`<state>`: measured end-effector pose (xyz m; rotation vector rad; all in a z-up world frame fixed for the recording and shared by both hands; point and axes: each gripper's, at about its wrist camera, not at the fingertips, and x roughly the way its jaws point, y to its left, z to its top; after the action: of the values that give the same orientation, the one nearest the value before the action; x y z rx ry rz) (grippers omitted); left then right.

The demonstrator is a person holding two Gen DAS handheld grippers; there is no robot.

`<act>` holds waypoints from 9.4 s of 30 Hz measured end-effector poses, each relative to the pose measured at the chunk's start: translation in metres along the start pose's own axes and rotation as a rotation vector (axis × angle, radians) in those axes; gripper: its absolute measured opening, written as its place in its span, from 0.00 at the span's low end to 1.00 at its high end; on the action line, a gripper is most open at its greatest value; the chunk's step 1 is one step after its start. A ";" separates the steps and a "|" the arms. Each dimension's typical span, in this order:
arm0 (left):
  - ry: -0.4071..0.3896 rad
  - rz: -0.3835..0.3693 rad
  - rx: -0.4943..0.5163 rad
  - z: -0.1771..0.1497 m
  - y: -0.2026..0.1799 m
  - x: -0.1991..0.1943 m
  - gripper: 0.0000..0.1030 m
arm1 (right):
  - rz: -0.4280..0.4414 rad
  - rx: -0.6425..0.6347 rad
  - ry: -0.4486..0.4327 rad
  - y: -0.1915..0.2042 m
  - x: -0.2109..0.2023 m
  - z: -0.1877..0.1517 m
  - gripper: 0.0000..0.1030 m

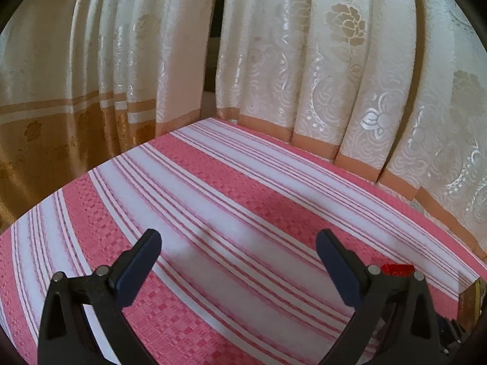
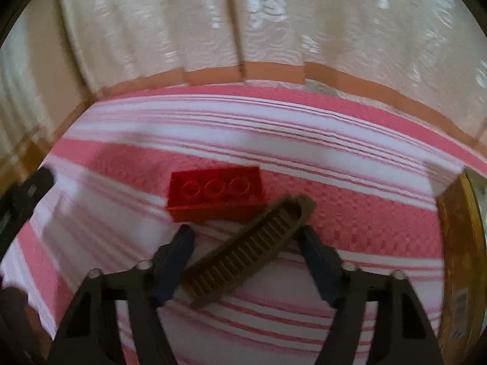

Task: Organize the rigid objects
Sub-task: 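Grasp the brown brush with the right tool while the left tool reaches the red brick, then grasp the red brick with the left tool, then carry the red brick and brown brush over the tin with both tools, then lower the red brick and brown brush into the tin and open both tools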

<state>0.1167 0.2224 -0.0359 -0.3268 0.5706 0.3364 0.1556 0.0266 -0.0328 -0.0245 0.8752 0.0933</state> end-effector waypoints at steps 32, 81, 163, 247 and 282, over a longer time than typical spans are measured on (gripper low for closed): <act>0.254 -0.270 0.385 -0.043 -0.158 0.034 0.63 | -0.030 0.145 -0.358 -0.091 -0.095 -0.018 0.27; -0.164 -0.174 0.260 -0.053 -0.106 -0.071 0.29 | -0.142 0.041 -0.465 -0.076 -0.118 -0.052 0.27; -0.222 -0.288 0.259 -0.099 -0.170 -0.161 0.29 | -0.193 0.139 -0.565 -0.174 -0.185 -0.110 0.27; -0.098 -0.481 0.424 -0.156 -0.362 -0.192 0.29 | -0.420 0.198 -0.512 -0.329 -0.196 -0.113 0.27; -0.043 -0.459 0.466 -0.157 -0.373 -0.178 0.29 | -0.395 0.186 -0.421 -0.335 -0.175 -0.096 0.27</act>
<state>0.0509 -0.2114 0.0185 0.0056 0.4983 -0.2325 0.0013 -0.3248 0.0341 -0.0024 0.4430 -0.3426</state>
